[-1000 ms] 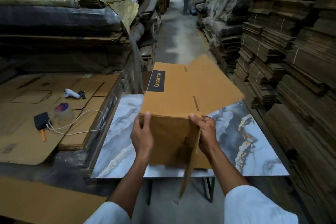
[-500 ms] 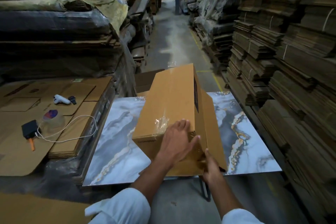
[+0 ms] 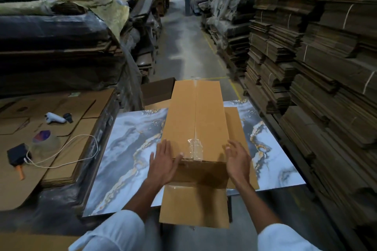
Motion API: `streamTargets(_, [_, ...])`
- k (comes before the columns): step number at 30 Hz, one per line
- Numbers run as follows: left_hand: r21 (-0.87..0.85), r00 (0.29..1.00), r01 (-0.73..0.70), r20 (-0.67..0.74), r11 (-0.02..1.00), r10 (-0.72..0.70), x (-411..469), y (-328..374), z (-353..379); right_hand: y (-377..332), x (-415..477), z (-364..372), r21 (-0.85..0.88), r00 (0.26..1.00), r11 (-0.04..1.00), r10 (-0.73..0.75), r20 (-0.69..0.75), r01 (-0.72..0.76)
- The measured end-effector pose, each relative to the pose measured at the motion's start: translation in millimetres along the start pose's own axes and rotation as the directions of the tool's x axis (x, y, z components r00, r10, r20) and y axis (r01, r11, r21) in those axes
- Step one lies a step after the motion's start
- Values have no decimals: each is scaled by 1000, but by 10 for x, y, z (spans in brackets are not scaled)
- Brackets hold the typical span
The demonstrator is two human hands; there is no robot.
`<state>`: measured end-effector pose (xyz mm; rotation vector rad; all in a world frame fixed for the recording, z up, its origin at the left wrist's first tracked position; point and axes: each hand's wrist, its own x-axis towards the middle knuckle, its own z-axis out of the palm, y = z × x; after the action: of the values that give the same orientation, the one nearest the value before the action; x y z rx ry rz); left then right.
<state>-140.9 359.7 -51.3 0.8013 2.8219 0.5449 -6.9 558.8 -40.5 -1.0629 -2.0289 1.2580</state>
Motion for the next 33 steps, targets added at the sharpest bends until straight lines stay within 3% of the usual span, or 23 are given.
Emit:
streamTargets(3, [63,994,-96,62,993,92,-35,-197,92,-42,0,126,-223,948,951,-148,280,214])
streamTargets(5, [94,991,-134,32,986,132,-98,-250,185,-34,-24,175,-323,914,896,-179,364,304])
streamTargets(13, [99,995,-88,-26,991,91,-418,13,231,-46,214,161,-344,890,866,-212,404,363])
streamTargets(20, [193,993,-97,-53,976,109,-739,128,329,-249,184,334,-436,783,667,-393,482,604])
streamTargets(29, [173,995,-94,-26,981,100,-743,131,338,-399,232,455,-550,811,610,-312,496,571])
streamTargets(33, [178,995,-97,-19,979,102,-737,121,337,-461,266,473,-553,776,577,-255,577,601])
